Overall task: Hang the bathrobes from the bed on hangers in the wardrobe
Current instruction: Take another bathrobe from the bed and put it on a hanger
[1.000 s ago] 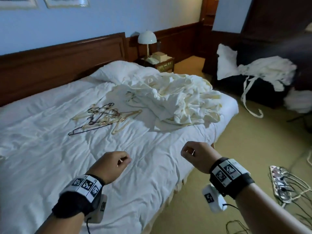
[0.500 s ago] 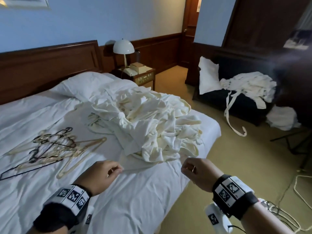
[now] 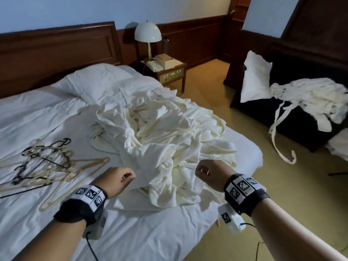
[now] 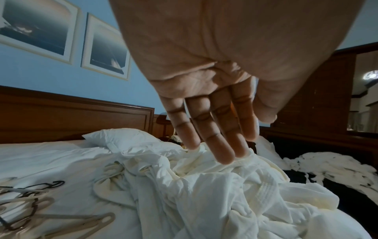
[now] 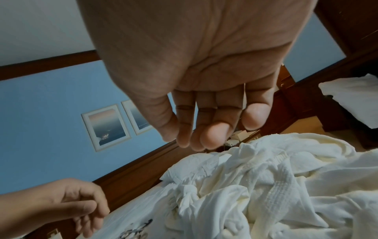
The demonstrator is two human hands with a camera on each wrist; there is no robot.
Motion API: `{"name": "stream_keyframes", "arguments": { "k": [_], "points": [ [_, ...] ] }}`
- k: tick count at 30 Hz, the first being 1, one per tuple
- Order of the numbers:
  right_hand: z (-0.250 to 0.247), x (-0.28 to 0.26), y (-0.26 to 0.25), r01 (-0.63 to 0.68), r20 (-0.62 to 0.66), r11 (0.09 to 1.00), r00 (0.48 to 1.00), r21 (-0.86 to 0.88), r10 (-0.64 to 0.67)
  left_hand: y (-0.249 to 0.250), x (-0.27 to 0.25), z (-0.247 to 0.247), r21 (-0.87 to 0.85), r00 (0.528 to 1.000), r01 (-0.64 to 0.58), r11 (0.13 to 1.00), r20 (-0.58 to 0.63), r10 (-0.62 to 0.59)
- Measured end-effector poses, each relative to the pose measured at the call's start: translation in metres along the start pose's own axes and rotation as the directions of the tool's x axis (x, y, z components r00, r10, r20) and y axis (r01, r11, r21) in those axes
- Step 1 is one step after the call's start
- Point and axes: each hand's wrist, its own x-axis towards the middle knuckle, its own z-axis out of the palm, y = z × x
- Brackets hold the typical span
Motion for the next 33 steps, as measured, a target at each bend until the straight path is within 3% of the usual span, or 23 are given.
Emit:
{"name": "stream_keyframes", "arguments": {
  "k": [4, 9, 13, 17, 20, 22, 23, 24, 26, 27, 28, 29, 31, 33],
  "points": [
    [-0.007, 0.059, 0.03, -0.023, 0.104, 0.998, 0.994, -0.06, 0.03, 0.0, 0.044, -0.001, 0.145, 0.991, 0.065, 0.987, 0.109, -0.082],
    [0.019, 0.166, 0.058, 0.093, 0.292, 0.986, 0.955, -0.139, -0.049, -0.013, 0.058, -0.001, 0.143, 0.975, 0.219, 0.965, 0.012, -0.223],
    [0.058, 0.248, 0.055, 0.133, 0.394, 0.978, 0.917, -0.159, -0.061, -0.017, 0.026, 0.017, 0.104, 0.919, 0.391, 0.914, 0.011, -0.394],
    [0.097, 0.312, 0.039, 0.159, 0.462, 0.973, 0.884, -0.167, -0.065, 0.001, -0.011, 0.038, 0.023, 0.814, 0.581, 0.813, -0.012, -0.581],
    [0.121, 0.342, 0.038, 0.129, 0.501, 0.976, 0.865, -0.174, -0.025, 0.027, -0.032, 0.057, -0.112, 0.784, 0.618, 0.778, 0.005, -0.621],
    [0.132, 0.341, 0.036, 0.22, 0.537, 0.956, 0.839, -0.194, -0.085, 0.042, -0.042, 0.074, -0.166, 0.763, 0.642, 0.749, 0.043, -0.645],
    [0.135, 0.331, 0.032, 0.337, 0.563, 0.924, 0.806, -0.182, -0.183, 0.048, -0.043, 0.08, -0.157, 0.752, 0.657, 0.738, 0.059, -0.657],
    [0.132, 0.313, 0.023, 0.456, 0.626, 0.877, 0.731, -0.151, -0.273, 0.053, -0.042, 0.086, -0.157, 0.748, 0.662, 0.733, 0.067, -0.66],
    [0.122, 0.259, 0.005, 0.605, 0.78, 0.796, 0.492, 0.013, -0.387, 0.063, -0.029, 0.097, -0.141, 0.749, 0.661, 0.737, 0.066, -0.659],
    [0.118, 0.233, 0.001, 0.666, 0.816, 0.736, 0.354, 0.123, -0.456, 0.068, -0.017, 0.103, -0.111, 0.752, 0.657, 0.745, 0.04, -0.658],
    [0.109, 0.21, -0.005, 0.71, 0.82, 0.675, 0.257, 0.198, -0.511, 0.071, -0.003, 0.109, -0.074, 0.768, 0.639, 0.766, -0.001, -0.641],
    [0.101, 0.193, -0.009, 0.725, 0.812, 0.644, 0.211, 0.244, -0.545, 0.078, 0.013, 0.113, -0.017, 0.801, 0.596, 0.803, -0.05, -0.596],
    [0.087, 0.178, -0.002, 0.745, 0.819, 0.616, 0.173, 0.254, -0.547, 0.082, 0.044, 0.126, 0.108, 0.885, 0.463, 0.88, -0.112, -0.452],
    [0.072, 0.177, 0.012, 0.819, 0.823, 0.537, 0.157, 0.2, -0.546, 0.081, 0.076, 0.13, 0.209, 0.935, 0.353, 0.912, -0.056, -0.349]
  ]
}}
